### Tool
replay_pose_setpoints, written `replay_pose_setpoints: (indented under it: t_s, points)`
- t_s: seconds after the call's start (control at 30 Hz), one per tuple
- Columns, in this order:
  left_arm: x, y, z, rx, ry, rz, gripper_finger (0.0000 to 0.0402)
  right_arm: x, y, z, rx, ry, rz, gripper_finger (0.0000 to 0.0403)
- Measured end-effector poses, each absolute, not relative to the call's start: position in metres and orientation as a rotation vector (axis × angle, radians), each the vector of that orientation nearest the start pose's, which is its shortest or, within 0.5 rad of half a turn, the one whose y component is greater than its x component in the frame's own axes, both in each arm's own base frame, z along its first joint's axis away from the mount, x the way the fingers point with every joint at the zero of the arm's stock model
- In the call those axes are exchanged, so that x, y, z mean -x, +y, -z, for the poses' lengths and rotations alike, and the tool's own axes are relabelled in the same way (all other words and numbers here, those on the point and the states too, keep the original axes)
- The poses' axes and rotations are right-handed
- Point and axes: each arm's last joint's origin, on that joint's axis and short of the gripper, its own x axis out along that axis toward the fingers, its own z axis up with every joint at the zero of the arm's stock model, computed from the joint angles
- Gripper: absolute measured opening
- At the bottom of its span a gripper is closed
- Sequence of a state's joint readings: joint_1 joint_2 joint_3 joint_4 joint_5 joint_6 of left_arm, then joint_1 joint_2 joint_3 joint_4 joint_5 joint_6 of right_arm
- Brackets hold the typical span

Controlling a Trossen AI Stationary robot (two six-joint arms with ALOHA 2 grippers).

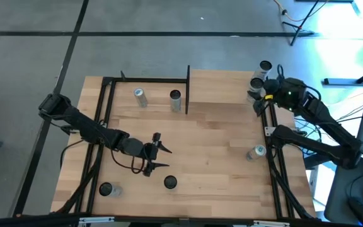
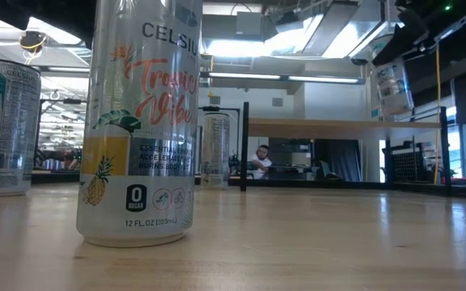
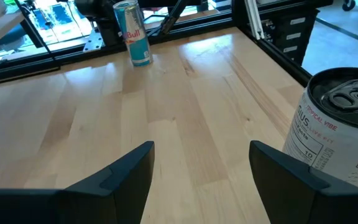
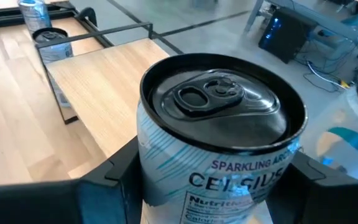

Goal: Place canned beverage on shelf
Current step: Put the white and blue soda can on the shelf aligned with the other white and blue soda can

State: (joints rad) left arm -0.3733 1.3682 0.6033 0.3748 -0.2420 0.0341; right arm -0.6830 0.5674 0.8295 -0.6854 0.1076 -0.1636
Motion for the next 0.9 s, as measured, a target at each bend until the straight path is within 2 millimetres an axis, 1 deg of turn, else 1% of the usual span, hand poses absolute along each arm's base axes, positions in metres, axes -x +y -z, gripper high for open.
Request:
replay_pose_setpoints:
  t_s: [0.2,0.37,0.53,0.7,0.77,0.9]
  points:
    - [-0.258,-0.093,-0.199,-0.152,0.370,0.136,0.0247,-0.074,-0.077,-0.327,0.030,0.478,0.730,0.0221]
    - [-0.258,-0.093,-0.199,-0.152,0.370,0.136,0.0247,-0.068,-0.084,-0.322,0.037,0.495,0.762,0.0221]
    - [-0.258,-0.093,-0.199,-0.146,0.370,0.135,0.0247,-0.068,-0.094,-0.313,0.022,0.492,0.775,0.0221]
    - [-0.257,-0.093,-0.199,-0.146,0.370,0.135,0.0247,-0.069,-0.100,-0.311,0.013,0.506,0.773,0.0222]
    - [-0.257,-0.094,-0.199,-0.146,0.370,0.136,0.0247,-0.069,-0.100,-0.311,0.019,0.512,0.788,0.0243]
    - [-0.257,-0.094,-0.199,-0.146,0.370,0.136,0.0247,-0.067,-0.100,-0.311,0.026,0.530,0.831,0.0308]
